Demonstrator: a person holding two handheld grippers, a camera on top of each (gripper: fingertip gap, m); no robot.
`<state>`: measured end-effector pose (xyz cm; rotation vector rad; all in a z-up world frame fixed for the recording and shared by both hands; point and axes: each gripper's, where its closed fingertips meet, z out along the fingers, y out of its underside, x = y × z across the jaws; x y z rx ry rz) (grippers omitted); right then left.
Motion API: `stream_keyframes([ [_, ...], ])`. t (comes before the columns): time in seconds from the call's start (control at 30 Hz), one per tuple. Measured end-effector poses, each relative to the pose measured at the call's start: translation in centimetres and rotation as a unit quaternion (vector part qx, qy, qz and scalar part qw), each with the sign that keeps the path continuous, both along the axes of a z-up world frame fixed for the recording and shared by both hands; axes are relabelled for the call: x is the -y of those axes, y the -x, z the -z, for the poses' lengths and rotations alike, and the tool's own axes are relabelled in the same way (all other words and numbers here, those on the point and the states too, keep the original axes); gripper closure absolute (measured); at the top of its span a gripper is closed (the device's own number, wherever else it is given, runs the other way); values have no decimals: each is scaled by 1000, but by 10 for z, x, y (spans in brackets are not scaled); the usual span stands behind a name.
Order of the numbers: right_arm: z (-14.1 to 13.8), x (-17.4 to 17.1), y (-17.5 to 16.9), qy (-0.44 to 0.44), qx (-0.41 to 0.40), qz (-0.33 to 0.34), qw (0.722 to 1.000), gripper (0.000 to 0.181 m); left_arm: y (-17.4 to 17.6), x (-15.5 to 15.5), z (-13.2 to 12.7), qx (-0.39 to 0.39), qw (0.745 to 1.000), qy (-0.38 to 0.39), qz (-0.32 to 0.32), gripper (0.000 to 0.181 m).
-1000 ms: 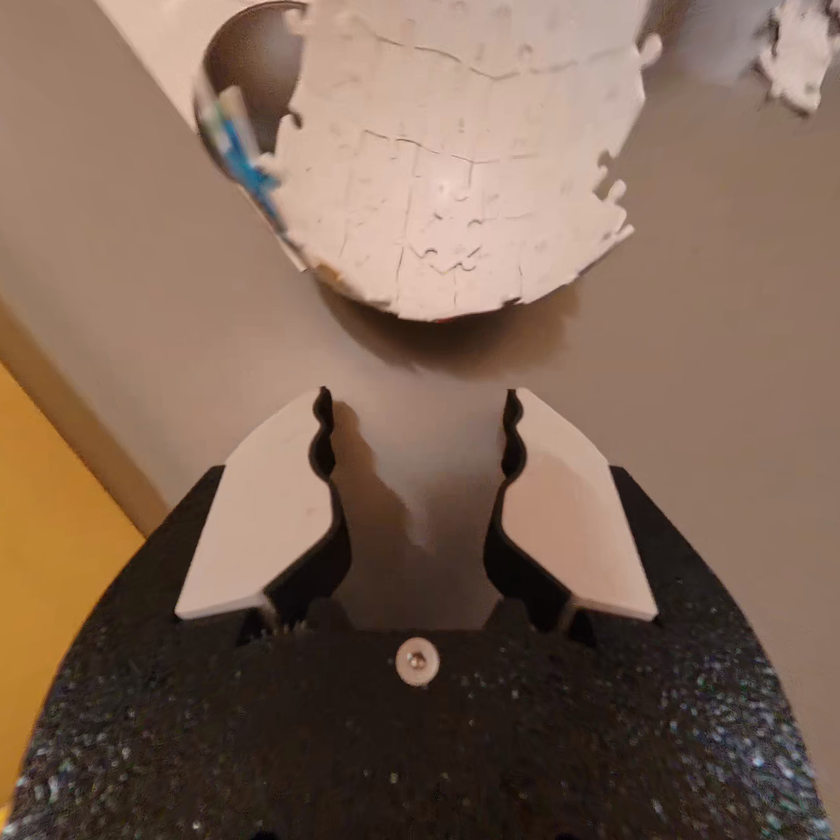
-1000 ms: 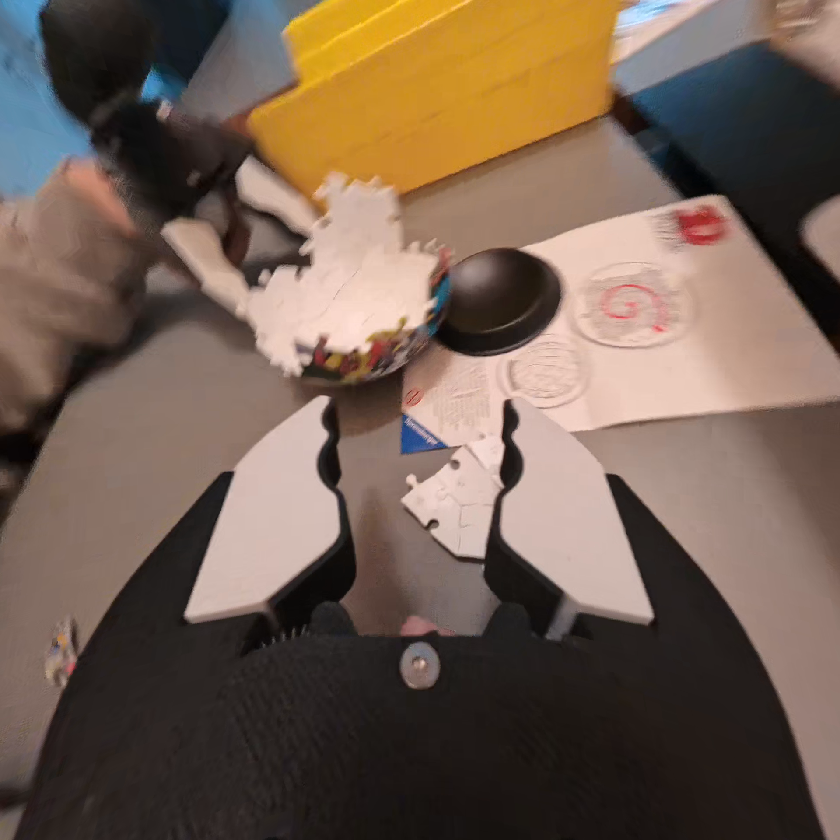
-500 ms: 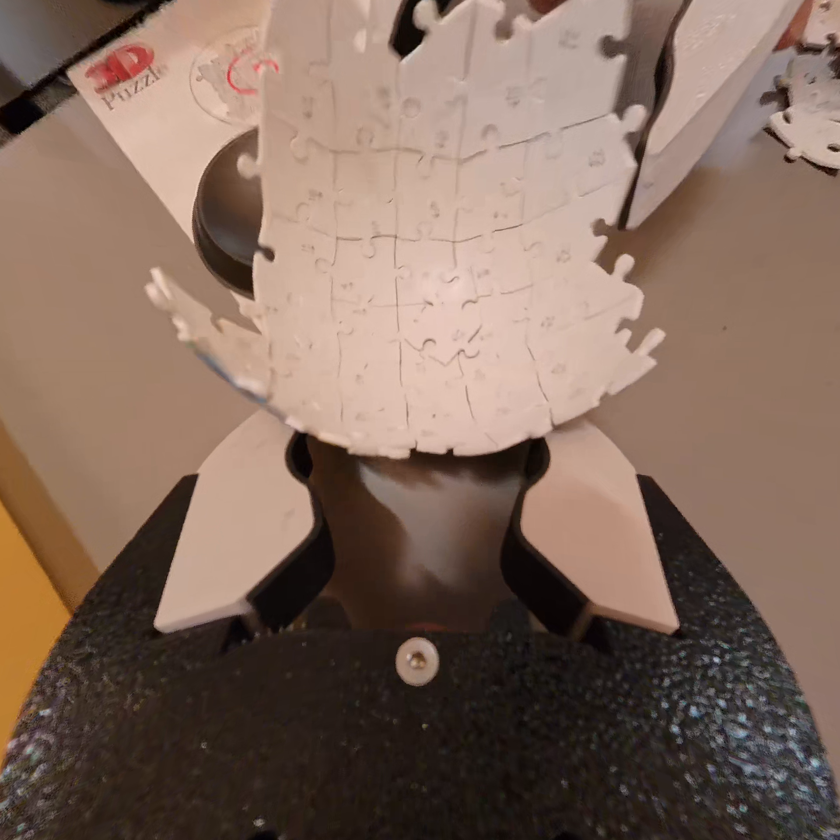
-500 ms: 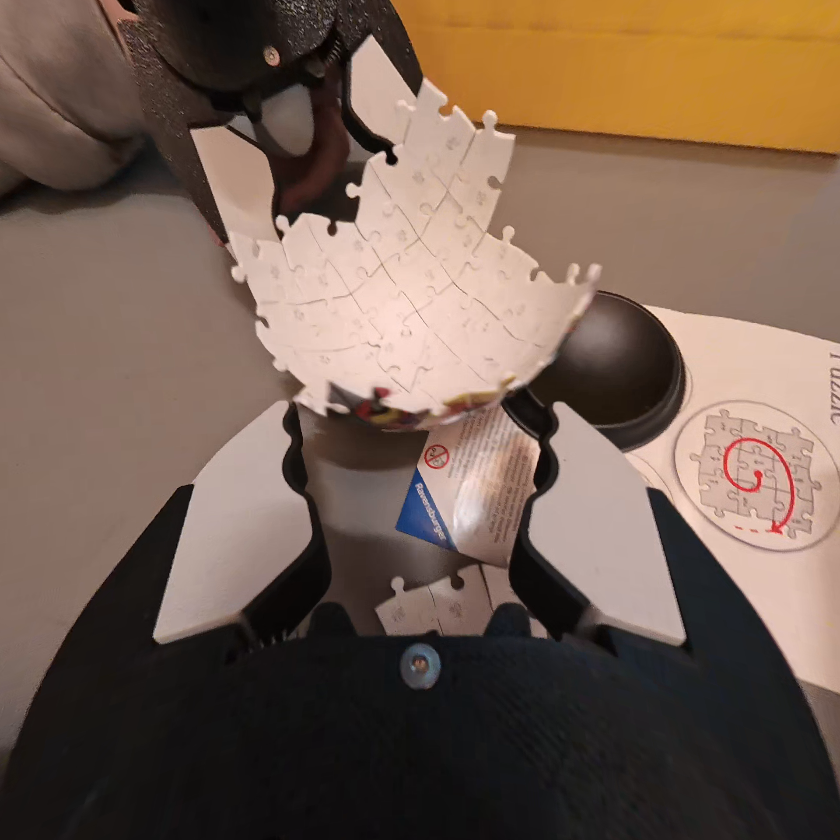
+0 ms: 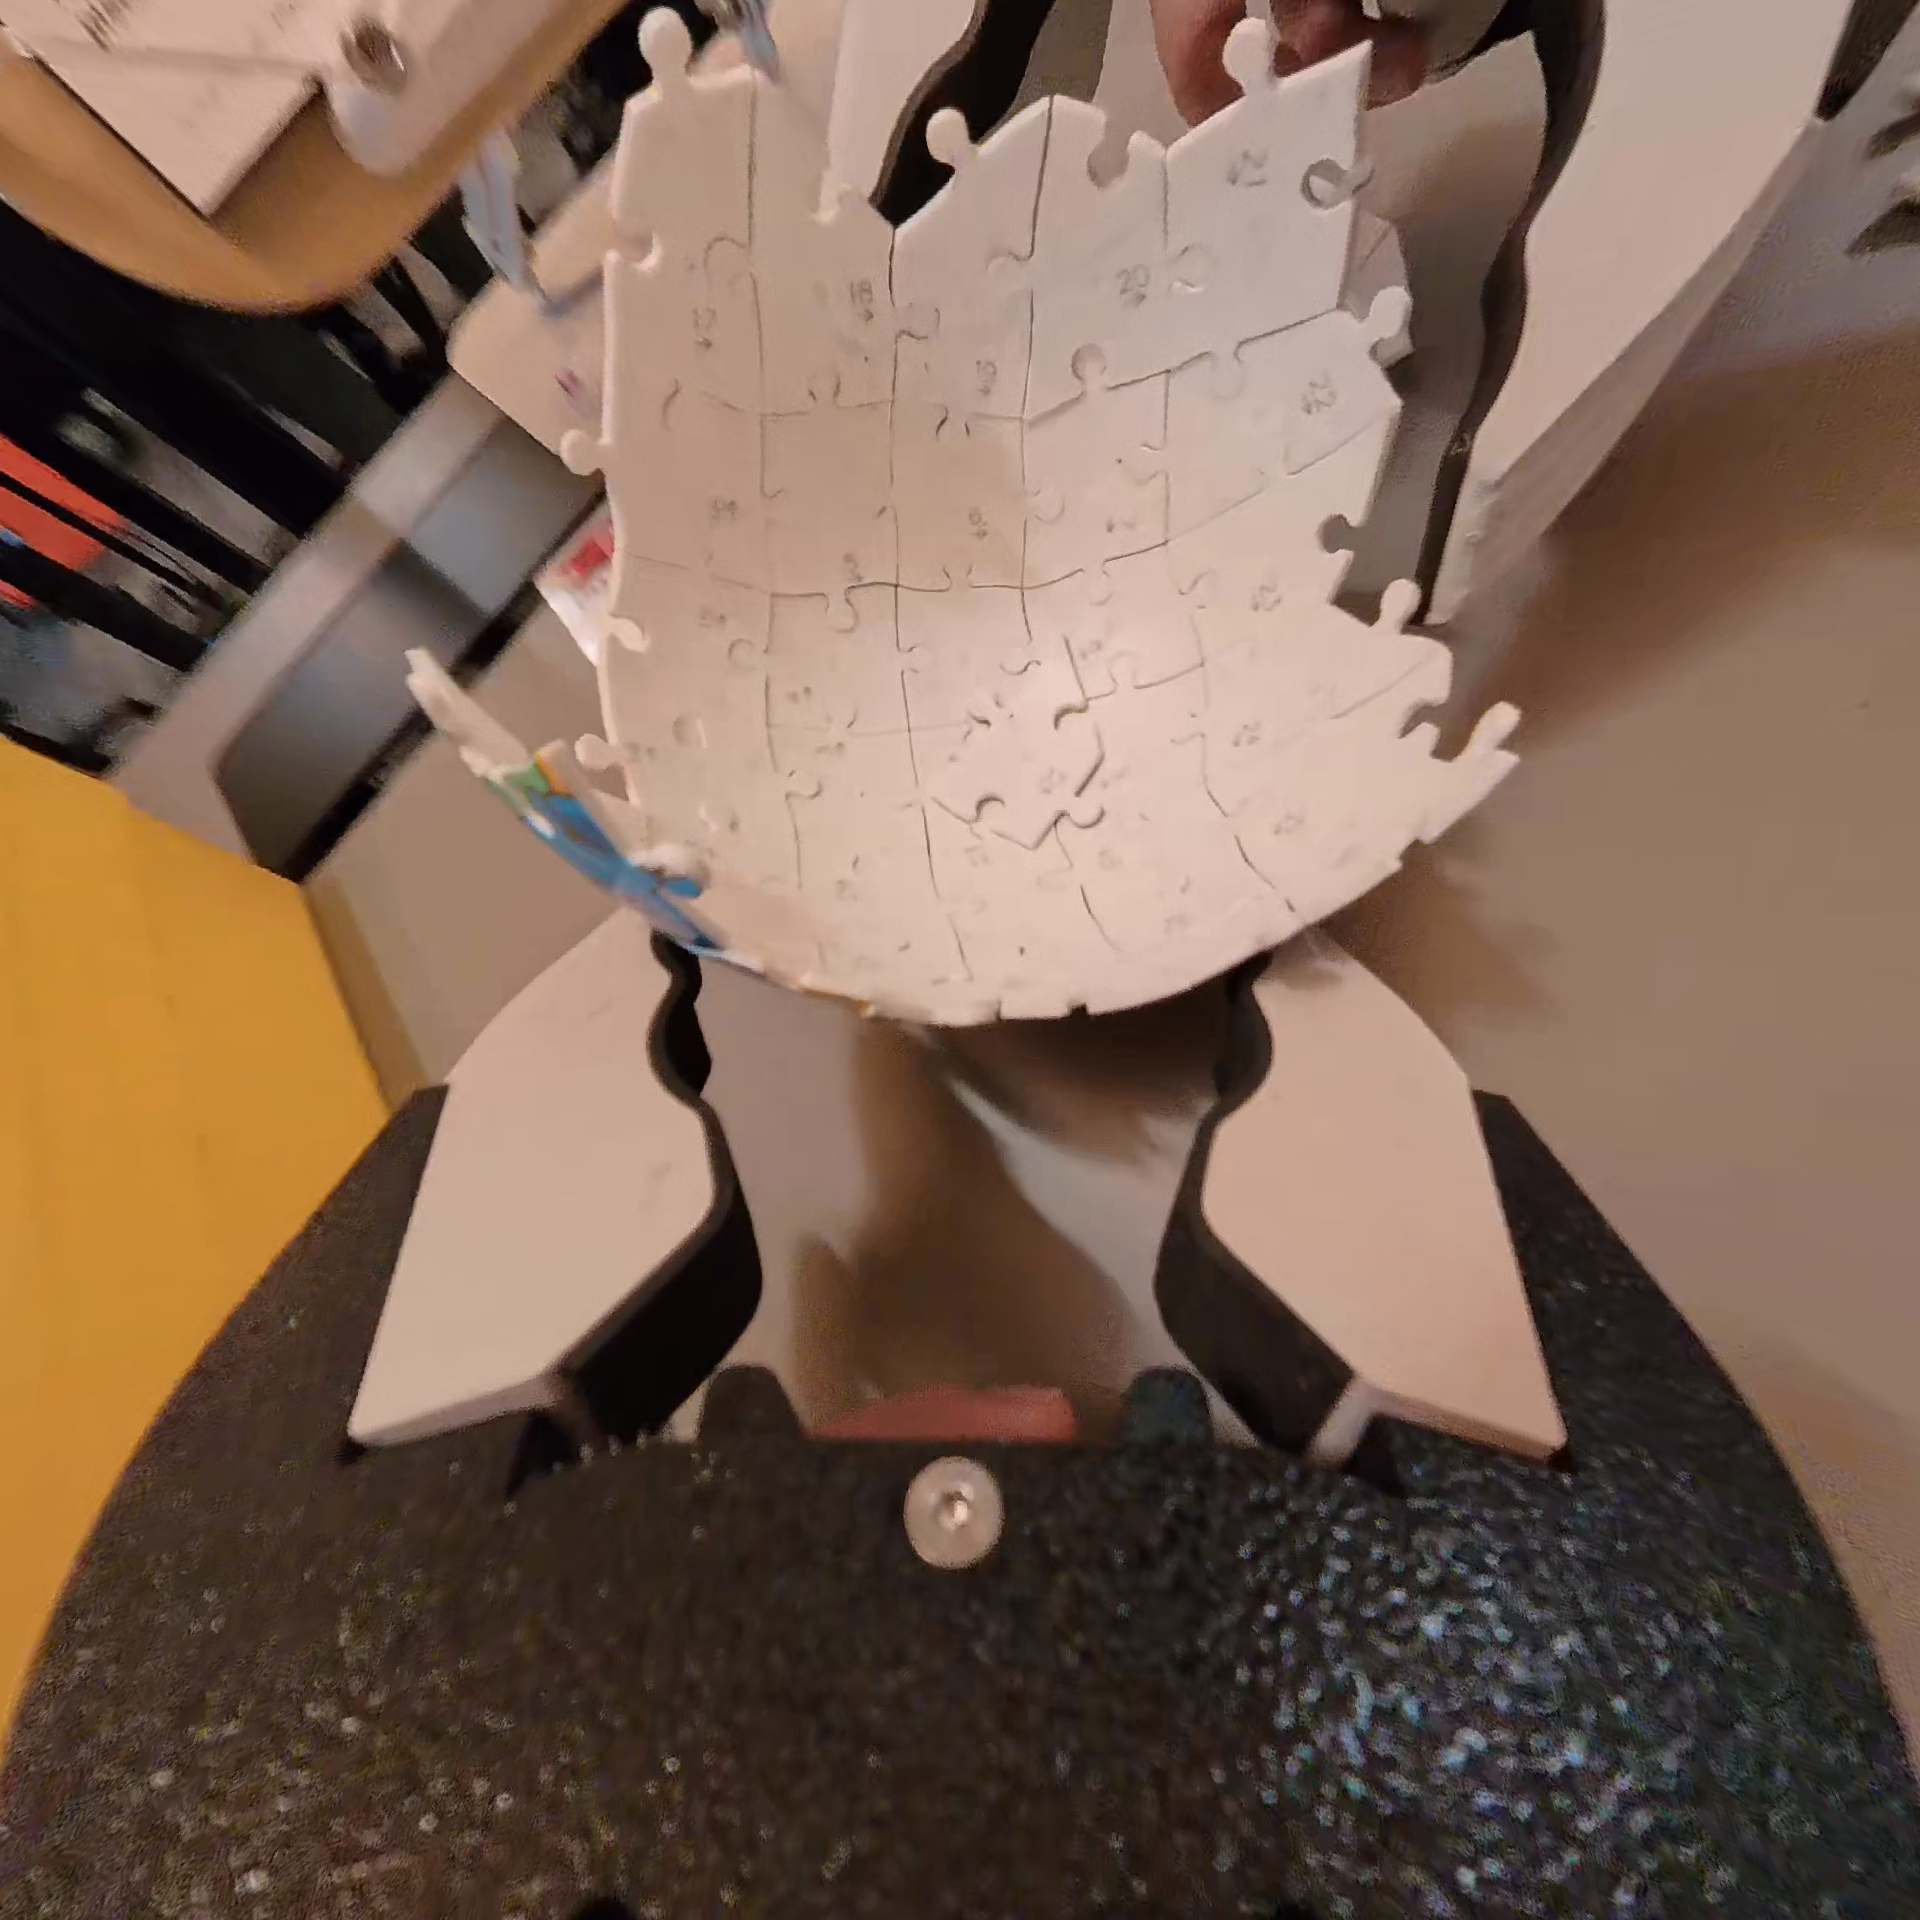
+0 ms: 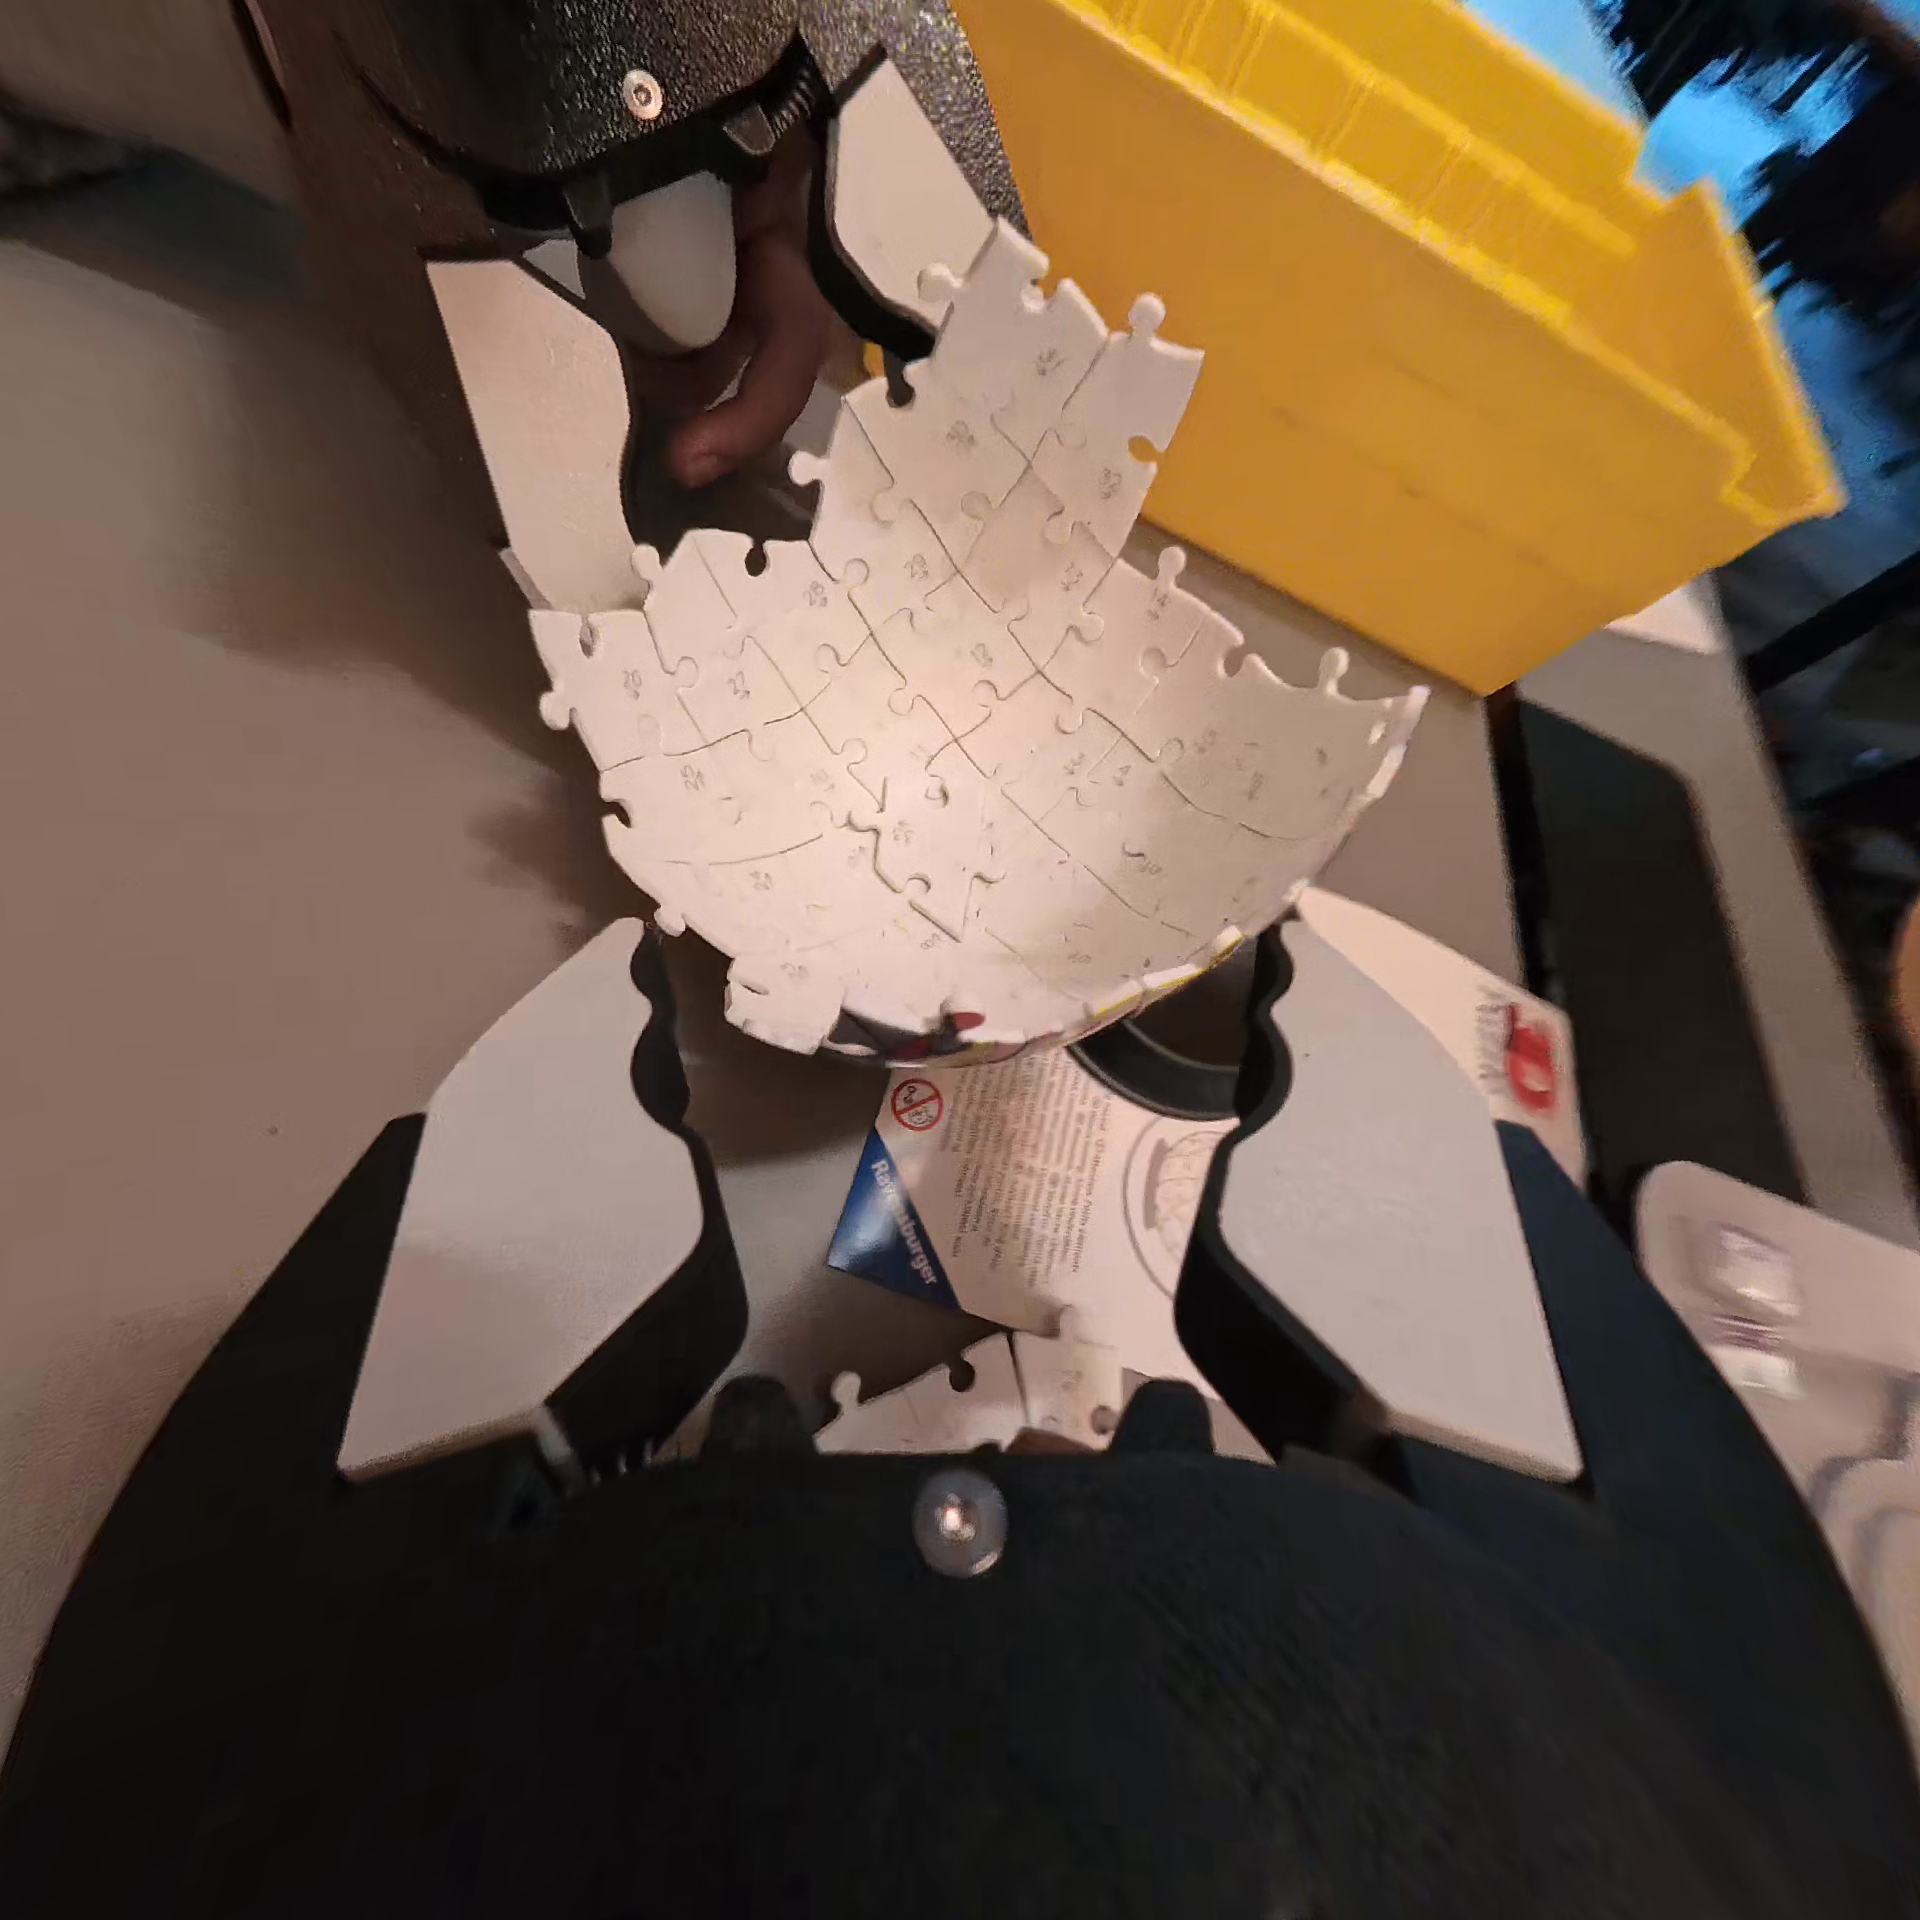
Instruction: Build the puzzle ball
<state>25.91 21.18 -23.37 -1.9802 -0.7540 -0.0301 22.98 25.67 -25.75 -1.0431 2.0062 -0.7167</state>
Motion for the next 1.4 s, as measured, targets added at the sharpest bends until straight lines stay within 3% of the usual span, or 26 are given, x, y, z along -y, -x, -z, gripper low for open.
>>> stream_keyframes([
  [0.2,-4,3,-6,-89,128,36,987,76,-6,0,-19,116,985,-125,23,84],
  [0.33,-4,6,-10,-128,198,61,970,82,-7,5,-22,149,973,-174,38,81],
  [0.53,-14,8,-12,-163,211,72,961,83,-9,5,-29,165,969,-180,35,83],
  [0.9,-41,7,-12,-252,289,101,918,83,-7,3,-69,231,921,-312,41,80],
  [1.03,-39,7,-15,-257,318,105,907,83,-5,5,-71,238,906,-348,48,80],
  [1.4,-31,6,-16,-246,349,105,898,84,-4,5,-64,238,893,-377,53,79],
])
